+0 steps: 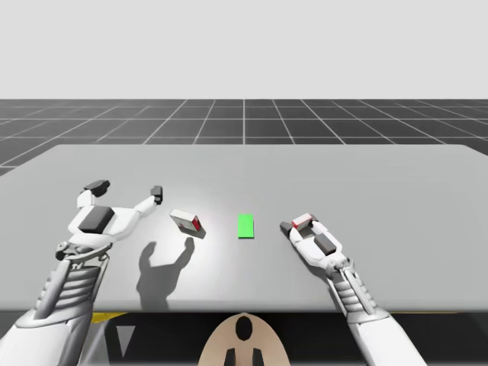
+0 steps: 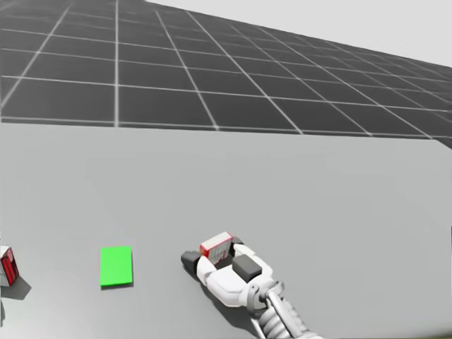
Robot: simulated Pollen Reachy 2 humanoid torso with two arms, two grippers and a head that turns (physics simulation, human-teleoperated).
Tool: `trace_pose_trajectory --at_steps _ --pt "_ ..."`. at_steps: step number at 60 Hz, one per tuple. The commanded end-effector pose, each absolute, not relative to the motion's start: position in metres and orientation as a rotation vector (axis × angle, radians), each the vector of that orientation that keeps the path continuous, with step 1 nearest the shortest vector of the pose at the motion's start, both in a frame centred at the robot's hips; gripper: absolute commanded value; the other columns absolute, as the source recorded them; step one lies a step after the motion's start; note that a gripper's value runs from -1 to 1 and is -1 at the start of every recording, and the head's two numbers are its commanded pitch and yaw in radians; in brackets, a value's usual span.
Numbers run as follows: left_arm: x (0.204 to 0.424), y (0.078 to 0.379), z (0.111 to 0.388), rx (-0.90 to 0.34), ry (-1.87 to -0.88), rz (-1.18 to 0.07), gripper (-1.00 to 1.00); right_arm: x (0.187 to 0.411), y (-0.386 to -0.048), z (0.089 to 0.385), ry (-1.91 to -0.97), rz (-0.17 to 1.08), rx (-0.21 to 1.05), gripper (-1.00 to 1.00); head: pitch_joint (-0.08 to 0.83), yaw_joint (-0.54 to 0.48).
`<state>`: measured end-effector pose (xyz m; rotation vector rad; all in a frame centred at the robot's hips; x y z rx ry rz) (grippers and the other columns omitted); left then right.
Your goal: Look at the card. If it is red, pick the object on the left. If it is green, pick the object on the right.
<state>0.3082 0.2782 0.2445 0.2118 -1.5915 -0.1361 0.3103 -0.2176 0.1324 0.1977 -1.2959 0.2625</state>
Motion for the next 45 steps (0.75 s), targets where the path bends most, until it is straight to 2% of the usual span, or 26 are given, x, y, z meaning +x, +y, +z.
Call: trace_pose_trajectory --at_steps 1,9,17,35,36,45 --pt "0.308 0.277 0.243 0.217 -1.587 -0.143 -1.00 0.308 -0.216 0.129 -1.291 0.251 0.209 1.00 0.354 -0.33" --pt "0.308 0.277 0.243 0.216 -1.586 -0.143 -1.00 0.309 -0.216 0.131 -1.306 0.245 0.208 1.00 0.328 -0.35" --pt "0.309 0.277 0.243 0.215 -1.587 -0.143 -1.00 0.308 -0.217 0.157 -1.349 0.220 0.239 1.00 0.322 -0.35" --pt "0.310 0.276 0.242 0.214 -1.585 -0.138 -1.00 0.302 -0.225 0.261 -1.569 0.225 0.248 1.00 0.323 -0.37" --pt "0.310 0.276 0.242 0.214 -1.585 -0.137 -1.00 0.299 -0.226 0.276 -1.605 0.227 0.247 1.00 0.322 -0.37" --pt "0.310 0.277 0.242 0.214 -1.586 -0.136 -1.00 0.284 -0.229 0.339 -1.760 0.229 0.248 1.00 0.319 -0.37"
